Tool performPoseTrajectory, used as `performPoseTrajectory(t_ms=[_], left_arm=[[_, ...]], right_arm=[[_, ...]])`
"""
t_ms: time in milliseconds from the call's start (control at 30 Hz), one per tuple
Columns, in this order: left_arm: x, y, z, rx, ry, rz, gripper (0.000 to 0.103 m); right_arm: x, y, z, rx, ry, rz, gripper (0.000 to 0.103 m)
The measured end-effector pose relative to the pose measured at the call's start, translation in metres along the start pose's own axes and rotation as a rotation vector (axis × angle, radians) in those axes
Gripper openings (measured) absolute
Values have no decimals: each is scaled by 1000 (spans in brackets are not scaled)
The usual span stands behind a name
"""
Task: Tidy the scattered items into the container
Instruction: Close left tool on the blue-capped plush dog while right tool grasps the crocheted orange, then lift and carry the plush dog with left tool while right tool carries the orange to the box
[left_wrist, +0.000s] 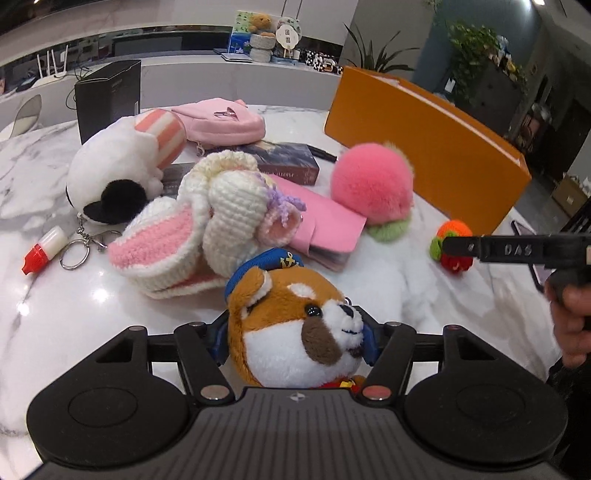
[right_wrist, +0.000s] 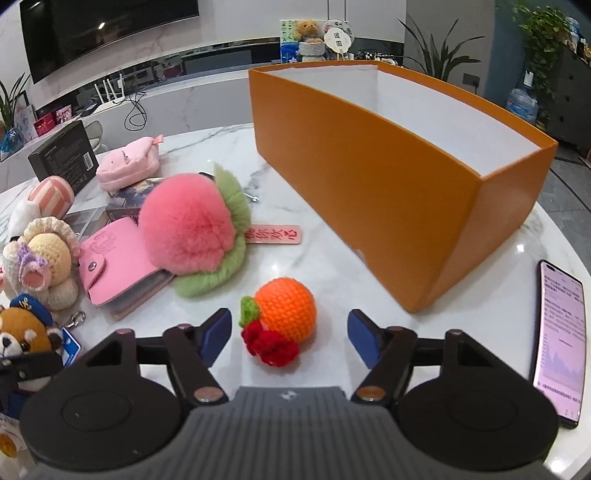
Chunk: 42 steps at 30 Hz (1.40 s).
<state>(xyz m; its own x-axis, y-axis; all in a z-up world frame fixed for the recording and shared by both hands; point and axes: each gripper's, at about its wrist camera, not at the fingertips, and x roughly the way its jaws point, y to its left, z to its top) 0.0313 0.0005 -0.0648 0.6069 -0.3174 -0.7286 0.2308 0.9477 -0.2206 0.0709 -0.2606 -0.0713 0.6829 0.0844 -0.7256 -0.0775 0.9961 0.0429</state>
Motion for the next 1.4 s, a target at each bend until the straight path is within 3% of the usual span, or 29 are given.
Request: performPoseTrajectory(t_ms=[433, 833, 1400], left_arm=[[5, 7, -3, -3, -5, -45, 74], [2, 0, -3, 15, -10, -40, 73], [-35, -3, -29, -5, -33, 33, 72]], right_arm=[[21, 13, 2, -66, 10, 15, 50], [14, 13, -1, -104, -18, 29, 49], [-28, 17, -5, -130, -70, 145, 49]])
